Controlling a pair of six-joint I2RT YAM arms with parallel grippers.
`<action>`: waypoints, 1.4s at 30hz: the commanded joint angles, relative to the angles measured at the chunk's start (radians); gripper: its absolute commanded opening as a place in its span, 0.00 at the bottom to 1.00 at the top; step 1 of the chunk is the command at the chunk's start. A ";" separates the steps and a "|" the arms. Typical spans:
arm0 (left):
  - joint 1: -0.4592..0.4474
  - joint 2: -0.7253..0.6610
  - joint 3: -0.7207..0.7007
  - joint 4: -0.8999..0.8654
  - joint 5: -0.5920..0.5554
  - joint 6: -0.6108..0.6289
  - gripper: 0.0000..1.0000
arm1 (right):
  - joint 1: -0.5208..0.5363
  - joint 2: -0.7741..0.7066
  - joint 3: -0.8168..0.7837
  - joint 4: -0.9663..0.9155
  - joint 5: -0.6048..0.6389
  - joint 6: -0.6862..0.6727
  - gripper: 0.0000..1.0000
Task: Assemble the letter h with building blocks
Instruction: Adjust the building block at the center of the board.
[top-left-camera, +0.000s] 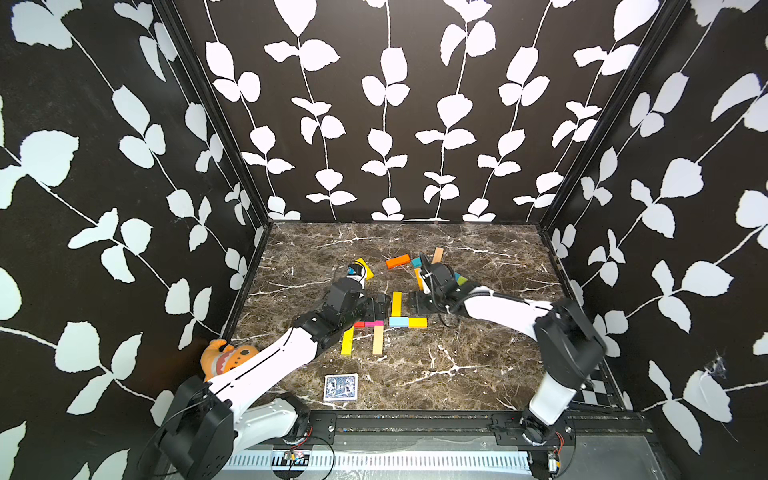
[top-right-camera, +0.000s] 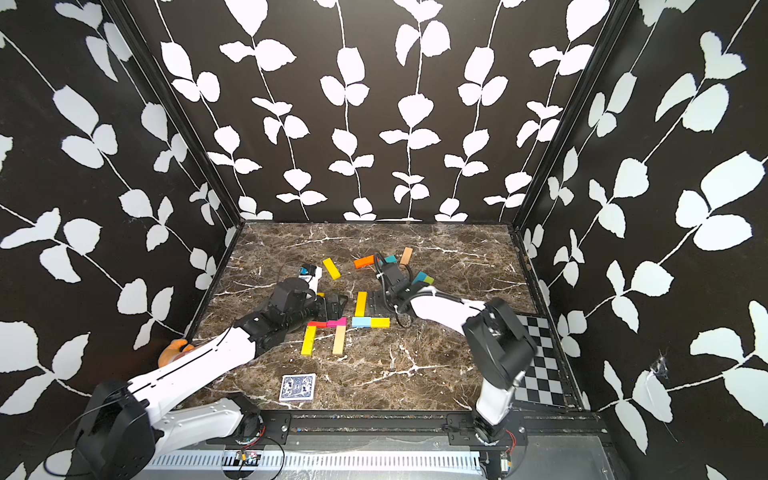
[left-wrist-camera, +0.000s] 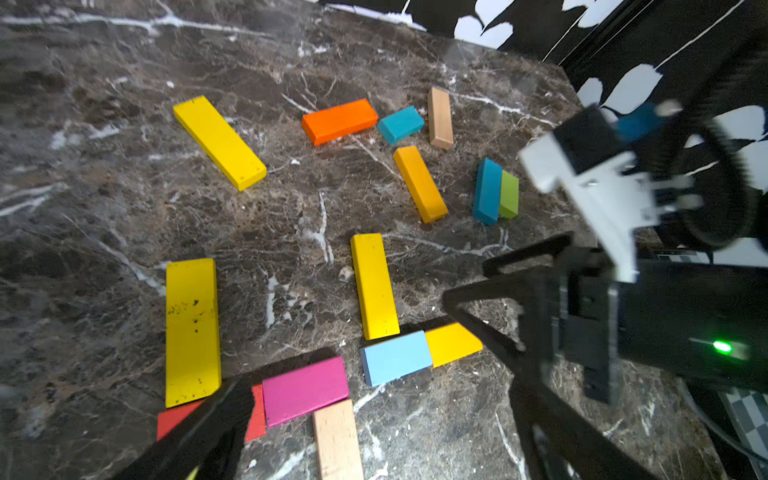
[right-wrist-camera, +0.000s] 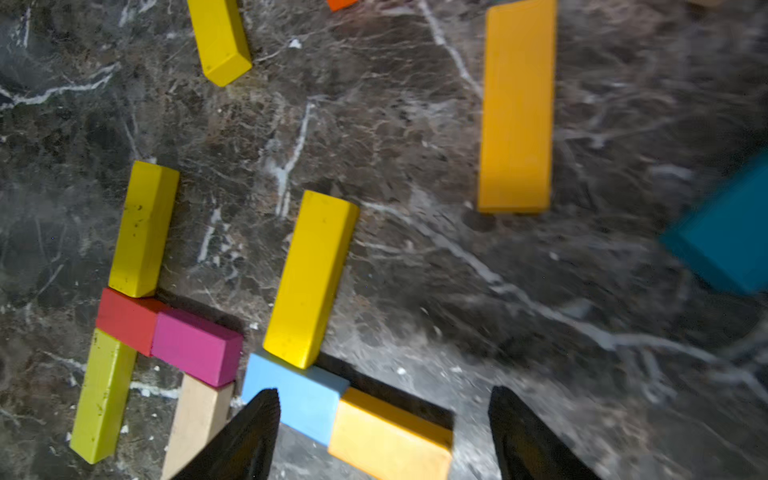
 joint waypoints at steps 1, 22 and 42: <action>0.000 -0.080 0.004 -0.056 -0.055 0.024 0.99 | 0.016 0.074 0.067 0.053 -0.105 -0.005 0.78; -0.001 -0.176 -0.042 -0.117 -0.111 0.049 0.99 | 0.017 0.263 0.212 0.062 -0.188 0.059 0.76; 0.001 -0.162 -0.048 -0.108 -0.115 0.053 0.99 | 0.032 0.280 0.231 0.034 -0.166 0.052 0.76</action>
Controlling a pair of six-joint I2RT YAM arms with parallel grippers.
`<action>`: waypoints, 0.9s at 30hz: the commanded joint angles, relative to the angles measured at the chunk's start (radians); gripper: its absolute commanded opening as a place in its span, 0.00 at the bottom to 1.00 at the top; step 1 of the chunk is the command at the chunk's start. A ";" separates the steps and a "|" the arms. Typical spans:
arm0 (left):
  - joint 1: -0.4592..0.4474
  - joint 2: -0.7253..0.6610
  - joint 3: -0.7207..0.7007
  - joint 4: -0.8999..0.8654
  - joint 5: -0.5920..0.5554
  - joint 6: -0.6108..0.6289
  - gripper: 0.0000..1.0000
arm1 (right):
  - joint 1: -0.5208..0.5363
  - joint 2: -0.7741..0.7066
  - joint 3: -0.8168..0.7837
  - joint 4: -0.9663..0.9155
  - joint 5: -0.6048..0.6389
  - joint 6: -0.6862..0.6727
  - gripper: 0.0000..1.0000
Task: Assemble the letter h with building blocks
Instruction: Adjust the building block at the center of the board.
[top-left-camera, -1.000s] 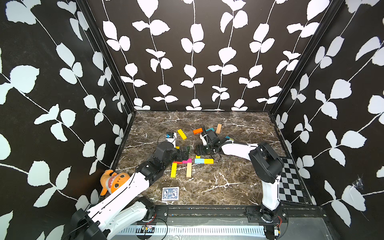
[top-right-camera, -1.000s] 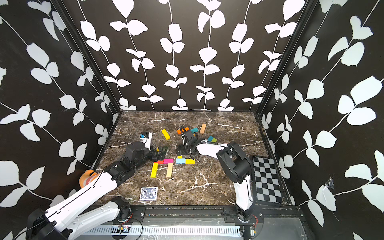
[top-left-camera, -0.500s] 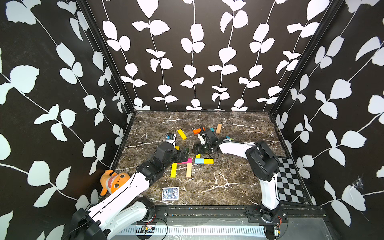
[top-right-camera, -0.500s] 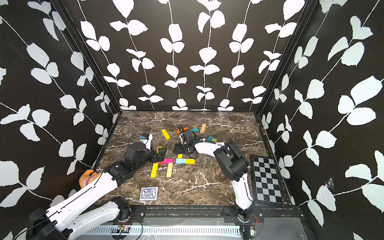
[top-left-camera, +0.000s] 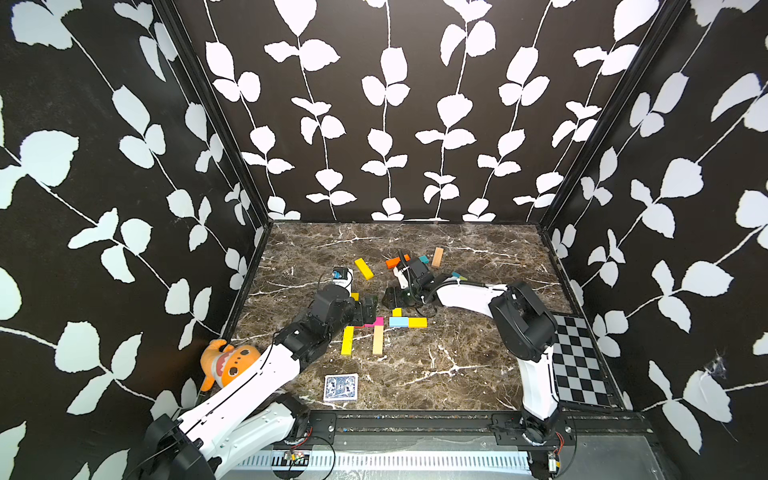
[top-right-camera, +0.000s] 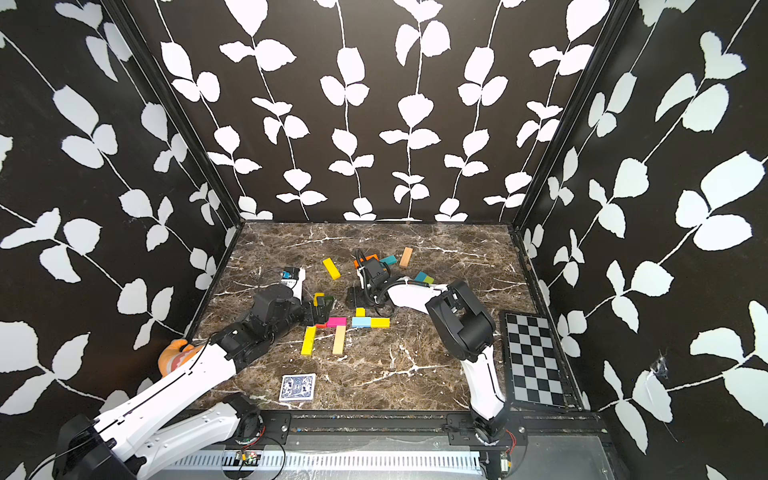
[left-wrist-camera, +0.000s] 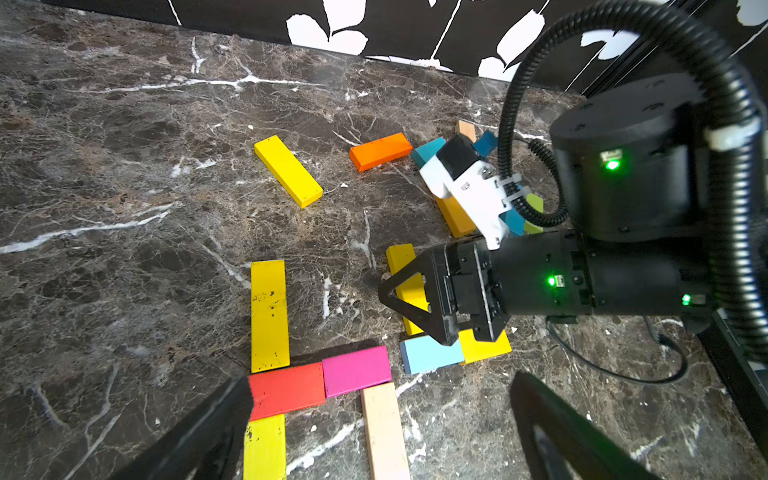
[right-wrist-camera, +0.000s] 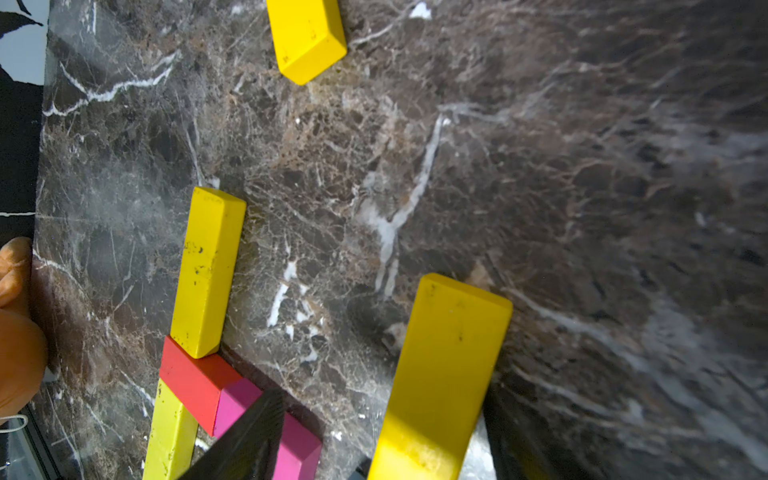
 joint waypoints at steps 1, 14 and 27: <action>0.000 0.001 -0.014 0.001 -0.007 0.015 0.99 | 0.010 0.015 0.012 -0.016 0.019 0.004 0.76; 0.001 0.012 -0.016 0.007 -0.002 0.012 0.99 | 0.022 -0.050 -0.026 -0.056 0.061 0.009 0.76; 0.001 0.018 -0.017 0.013 0.000 0.012 0.99 | 0.052 -0.063 -0.055 -0.049 0.067 0.022 0.76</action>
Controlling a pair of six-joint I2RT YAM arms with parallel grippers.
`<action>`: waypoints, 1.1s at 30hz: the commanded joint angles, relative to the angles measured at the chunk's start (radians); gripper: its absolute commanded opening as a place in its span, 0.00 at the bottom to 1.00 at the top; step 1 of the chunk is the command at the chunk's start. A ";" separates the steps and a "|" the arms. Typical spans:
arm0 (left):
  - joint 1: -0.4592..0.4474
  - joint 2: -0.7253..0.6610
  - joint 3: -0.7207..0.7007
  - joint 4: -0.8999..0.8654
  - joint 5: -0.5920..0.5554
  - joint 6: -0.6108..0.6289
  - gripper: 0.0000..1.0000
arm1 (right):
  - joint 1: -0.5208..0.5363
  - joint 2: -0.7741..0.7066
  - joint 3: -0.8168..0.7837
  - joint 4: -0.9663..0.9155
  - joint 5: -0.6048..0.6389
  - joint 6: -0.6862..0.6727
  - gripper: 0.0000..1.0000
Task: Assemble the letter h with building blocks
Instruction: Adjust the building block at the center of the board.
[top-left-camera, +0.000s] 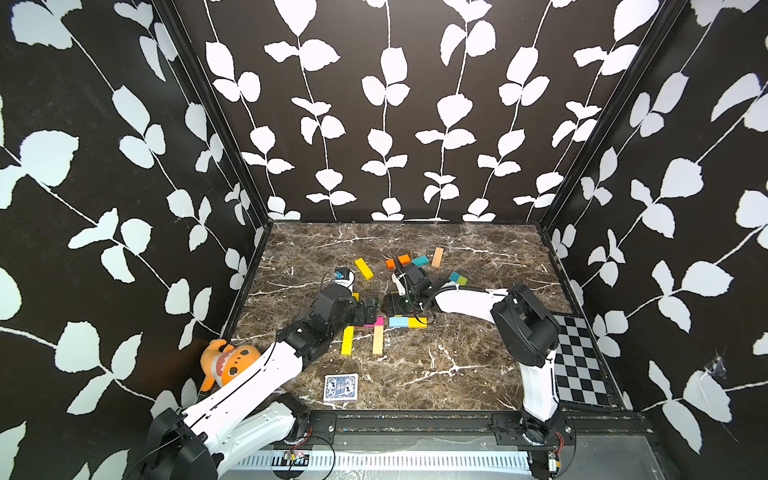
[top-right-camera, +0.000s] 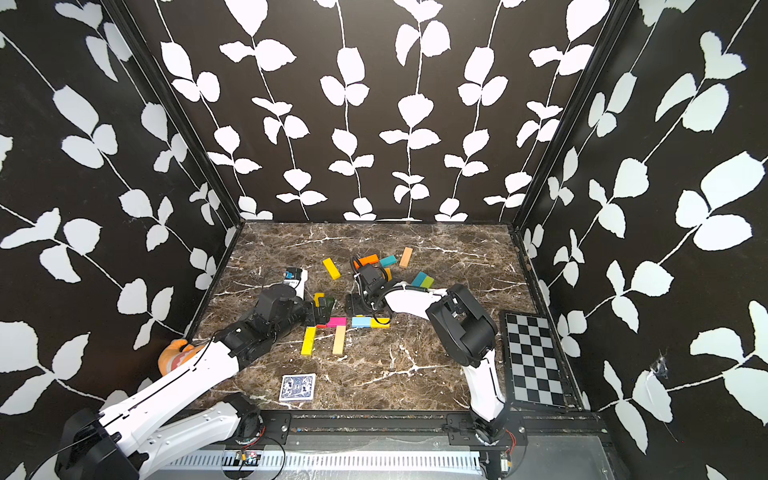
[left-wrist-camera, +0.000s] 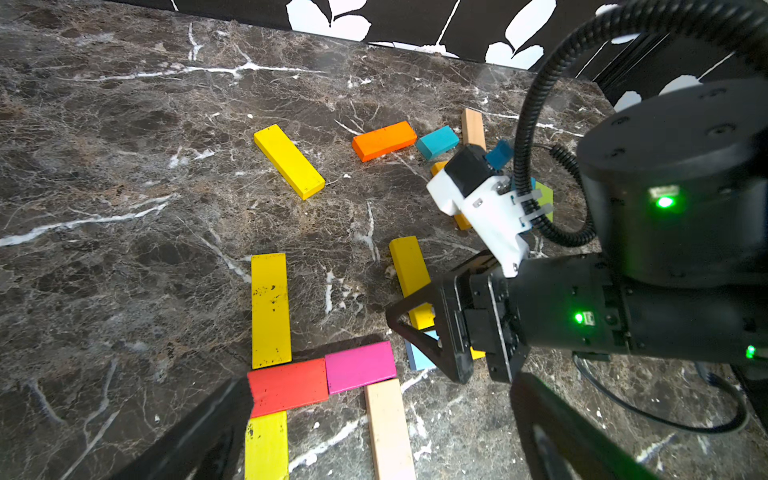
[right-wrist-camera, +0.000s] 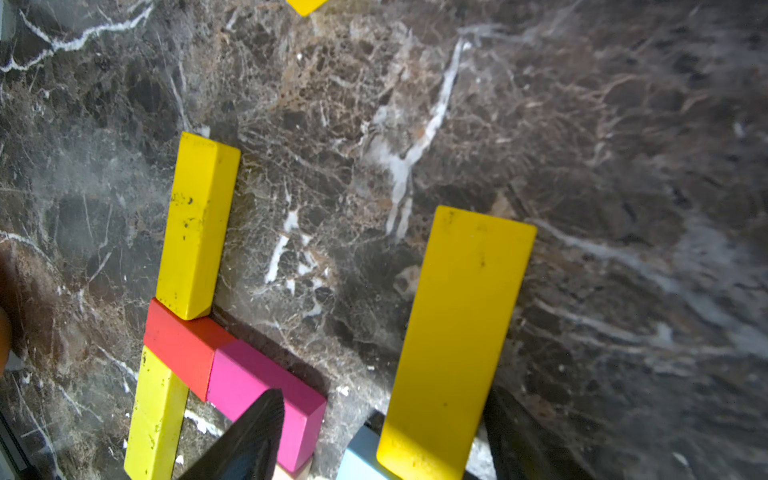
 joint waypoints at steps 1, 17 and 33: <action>0.001 -0.007 -0.017 0.010 -0.001 0.009 0.99 | 0.006 -0.023 -0.014 -0.014 0.009 0.013 0.76; 0.001 -0.001 -0.022 0.017 0.001 0.005 0.99 | 0.014 -0.024 -0.014 -0.011 0.019 0.003 0.76; 0.002 0.007 -0.025 0.022 0.004 0.006 0.99 | 0.005 -0.022 -0.045 0.009 0.040 0.013 0.76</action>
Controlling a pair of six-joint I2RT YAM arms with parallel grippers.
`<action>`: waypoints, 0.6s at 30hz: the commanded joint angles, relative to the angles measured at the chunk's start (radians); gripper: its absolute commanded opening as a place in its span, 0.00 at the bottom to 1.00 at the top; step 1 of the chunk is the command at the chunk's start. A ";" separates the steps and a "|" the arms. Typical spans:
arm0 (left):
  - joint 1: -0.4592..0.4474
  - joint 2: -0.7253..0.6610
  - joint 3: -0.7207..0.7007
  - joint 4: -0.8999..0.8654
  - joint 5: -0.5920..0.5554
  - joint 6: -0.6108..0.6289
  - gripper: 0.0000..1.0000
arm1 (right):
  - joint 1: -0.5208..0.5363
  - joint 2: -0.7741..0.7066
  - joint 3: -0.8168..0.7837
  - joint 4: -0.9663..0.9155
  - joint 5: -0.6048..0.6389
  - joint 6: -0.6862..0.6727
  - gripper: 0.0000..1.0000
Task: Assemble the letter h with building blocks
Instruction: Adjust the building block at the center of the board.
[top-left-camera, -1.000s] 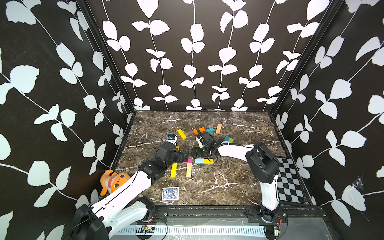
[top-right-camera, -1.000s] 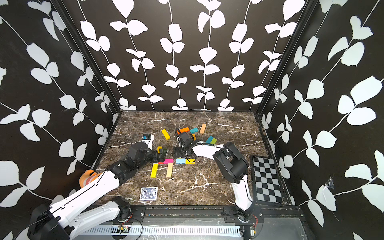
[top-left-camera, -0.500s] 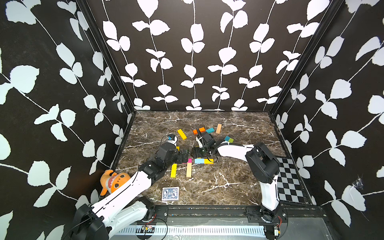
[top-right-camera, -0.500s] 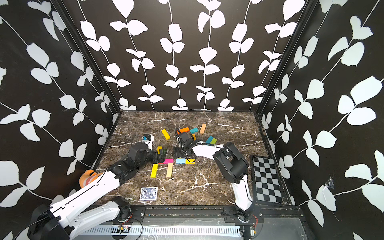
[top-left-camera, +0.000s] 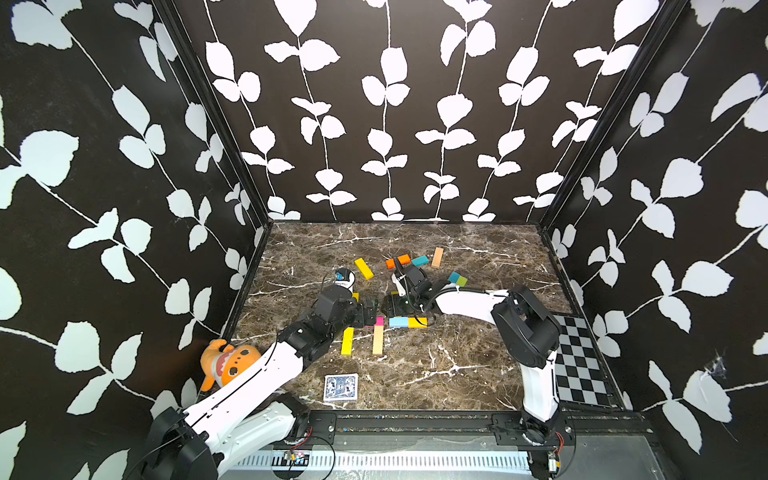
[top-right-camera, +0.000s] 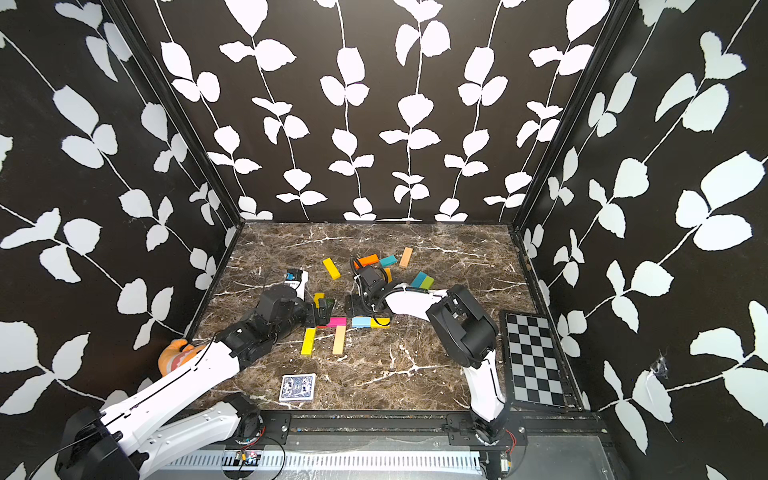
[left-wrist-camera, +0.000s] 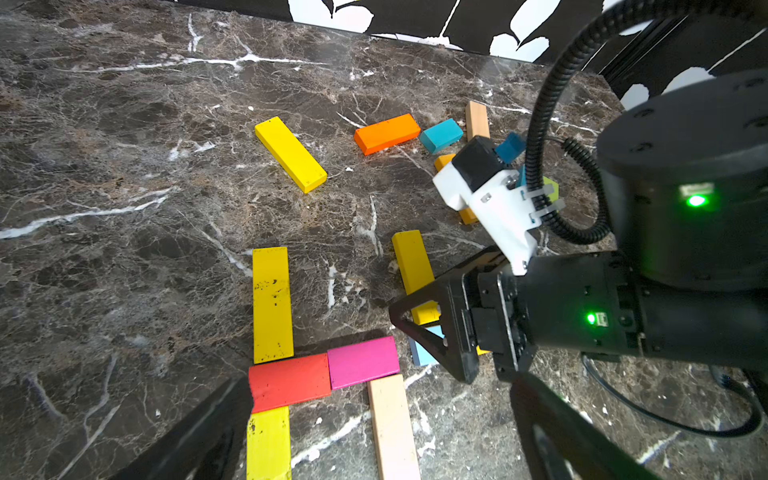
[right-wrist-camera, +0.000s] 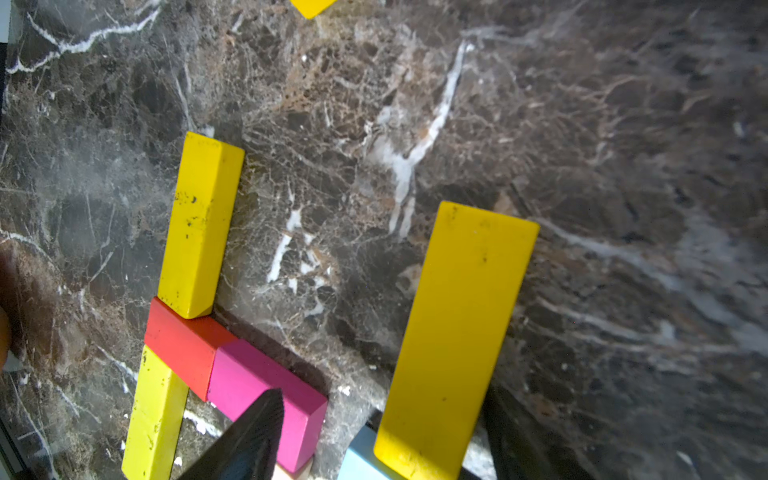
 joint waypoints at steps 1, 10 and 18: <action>0.002 0.003 -0.015 0.021 0.003 0.006 0.99 | -0.002 -0.012 -0.016 -0.027 0.033 0.012 0.76; 0.001 0.003 -0.016 0.021 0.003 0.004 0.99 | 0.002 -0.044 -0.025 -0.059 0.049 0.027 0.76; 0.003 0.011 -0.011 0.024 0.010 0.008 0.99 | 0.009 -0.060 -0.010 -0.090 0.089 -0.007 0.76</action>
